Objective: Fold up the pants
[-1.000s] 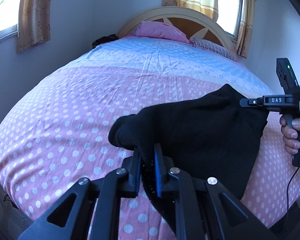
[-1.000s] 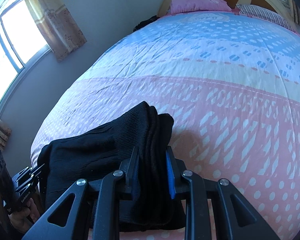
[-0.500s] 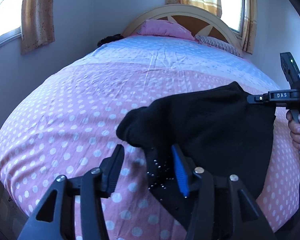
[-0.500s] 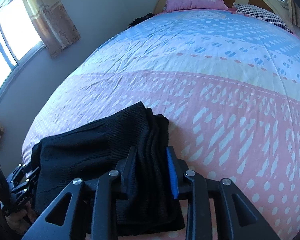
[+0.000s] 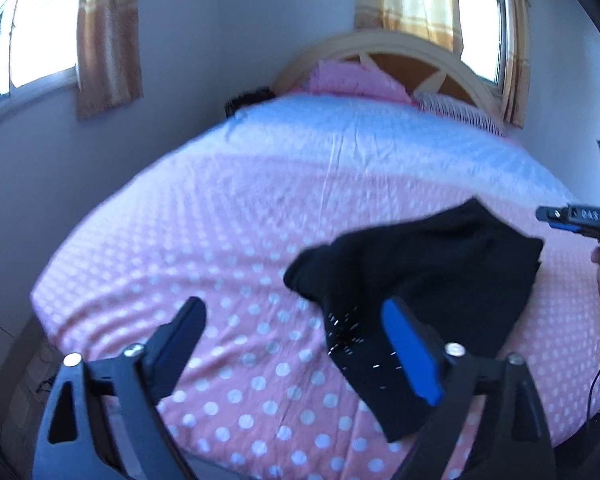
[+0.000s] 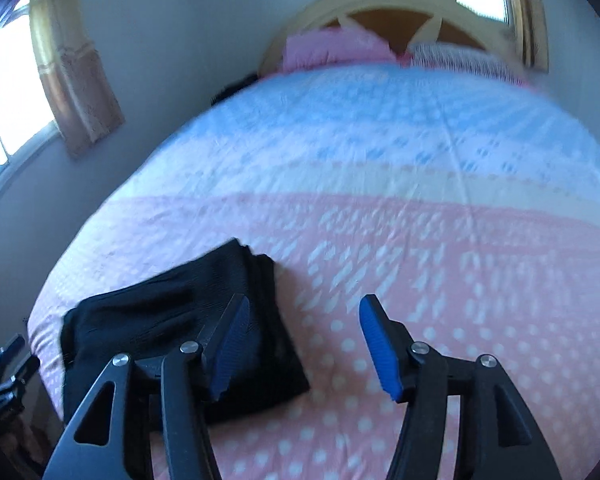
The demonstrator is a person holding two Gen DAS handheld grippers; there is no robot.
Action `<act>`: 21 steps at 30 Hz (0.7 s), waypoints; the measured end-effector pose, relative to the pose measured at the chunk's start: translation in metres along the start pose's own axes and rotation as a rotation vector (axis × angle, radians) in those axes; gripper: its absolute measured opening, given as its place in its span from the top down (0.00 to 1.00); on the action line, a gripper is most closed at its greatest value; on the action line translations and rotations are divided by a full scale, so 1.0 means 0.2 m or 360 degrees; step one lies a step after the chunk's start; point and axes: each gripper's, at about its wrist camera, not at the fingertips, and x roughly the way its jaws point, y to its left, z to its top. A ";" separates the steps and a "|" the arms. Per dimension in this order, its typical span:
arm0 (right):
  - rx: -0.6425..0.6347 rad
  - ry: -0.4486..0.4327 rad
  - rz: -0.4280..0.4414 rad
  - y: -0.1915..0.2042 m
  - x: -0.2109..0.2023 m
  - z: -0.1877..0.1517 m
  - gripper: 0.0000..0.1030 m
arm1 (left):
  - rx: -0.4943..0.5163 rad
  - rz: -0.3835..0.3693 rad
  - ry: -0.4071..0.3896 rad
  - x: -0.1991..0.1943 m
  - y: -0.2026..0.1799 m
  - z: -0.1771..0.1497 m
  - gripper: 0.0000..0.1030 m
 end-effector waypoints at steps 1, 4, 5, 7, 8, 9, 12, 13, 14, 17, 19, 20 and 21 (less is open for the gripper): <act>-0.0018 -0.0030 -0.0003 0.02 -0.05 -0.01 0.42 | 0.0012 -0.0007 -0.0039 -0.06 -0.02 0.01 0.08; -0.0096 -0.0155 -0.0021 0.10 -0.26 -0.07 0.38 | 0.0053 0.0001 -0.0101 -0.16 -0.08 0.05 0.05; -0.0114 -0.0199 -0.0027 0.13 -0.32 -0.09 0.36 | 0.0065 0.0002 -0.0122 -0.19 -0.10 0.06 0.03; -0.0157 -0.0317 -0.0037 0.19 -0.48 -0.15 0.26 | 0.0102 -0.0002 -0.0174 -0.26 -0.15 0.09 0.01; -0.0169 -0.0345 -0.0032 0.21 -0.52 -0.16 0.25 | 0.0114 -0.0004 -0.0193 -0.29 -0.17 0.10 0.00; -0.0191 -0.0383 -0.0014 0.23 -0.59 -0.19 0.24 | 0.0126 -0.0014 -0.0214 -0.32 -0.19 0.11 0.00; -0.0234 -0.0415 -0.0009 0.29 -0.70 -0.23 0.24 | 0.0157 -0.0041 -0.0252 -0.38 -0.24 0.13 0.00; -0.0259 -0.0426 -0.0013 0.31 -0.73 -0.25 0.24 | 0.0166 -0.0042 -0.0268 -0.40 -0.25 0.14 0.00; -0.0288 -0.0437 -0.0019 0.33 -0.76 -0.26 0.24 | 0.0177 -0.0040 -0.0279 -0.41 -0.27 0.14 0.00; -0.0317 -0.0468 -0.0023 0.37 -0.83 -0.29 0.24 | 0.0186 -0.0038 -0.0296 -0.44 -0.29 0.14 0.00; -0.0323 -0.0485 -0.0019 0.38 -0.86 -0.31 0.23 | 0.0182 -0.0032 -0.0305 -0.45 -0.29 0.14 0.00; -0.0321 -0.0488 -0.0020 0.38 -0.86 -0.31 0.23 | 0.0178 -0.0034 -0.0308 -0.45 -0.29 0.14 0.00; -0.0324 -0.0490 -0.0015 0.39 -0.87 -0.32 0.23 | 0.0176 -0.0035 -0.0311 -0.46 -0.30 0.14 0.00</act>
